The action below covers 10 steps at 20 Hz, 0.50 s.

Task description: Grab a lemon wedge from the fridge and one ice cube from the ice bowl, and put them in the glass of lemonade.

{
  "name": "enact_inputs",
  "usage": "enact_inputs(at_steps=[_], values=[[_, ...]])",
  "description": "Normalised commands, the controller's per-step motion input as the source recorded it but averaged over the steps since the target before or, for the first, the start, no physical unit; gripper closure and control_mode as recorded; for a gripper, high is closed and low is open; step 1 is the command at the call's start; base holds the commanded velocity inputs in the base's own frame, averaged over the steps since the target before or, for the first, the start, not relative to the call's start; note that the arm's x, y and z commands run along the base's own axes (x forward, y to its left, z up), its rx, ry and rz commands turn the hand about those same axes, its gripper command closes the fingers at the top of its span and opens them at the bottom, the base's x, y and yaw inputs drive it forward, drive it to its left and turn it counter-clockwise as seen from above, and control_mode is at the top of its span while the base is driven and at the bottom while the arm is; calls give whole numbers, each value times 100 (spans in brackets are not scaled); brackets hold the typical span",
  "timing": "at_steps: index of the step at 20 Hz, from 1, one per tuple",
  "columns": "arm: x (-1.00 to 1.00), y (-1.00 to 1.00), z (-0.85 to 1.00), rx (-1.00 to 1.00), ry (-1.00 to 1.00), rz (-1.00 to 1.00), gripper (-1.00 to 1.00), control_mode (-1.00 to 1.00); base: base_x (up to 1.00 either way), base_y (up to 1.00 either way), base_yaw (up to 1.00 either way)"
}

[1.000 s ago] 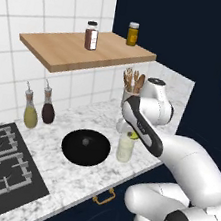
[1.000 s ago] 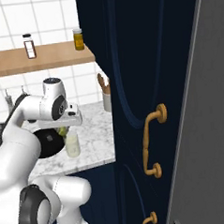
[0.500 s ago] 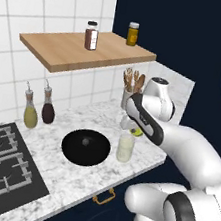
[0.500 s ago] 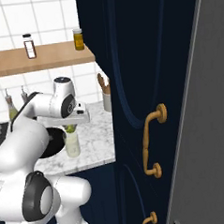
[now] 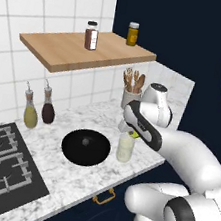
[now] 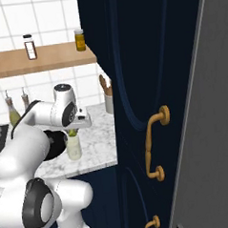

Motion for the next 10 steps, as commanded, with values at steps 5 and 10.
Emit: enact_inputs(at_steps=[5,10], values=[[0,5,-5,0,-1,0,100,-100,0,0,0],[10,0,-21,0,0,0,100,-100,0,0,0]])
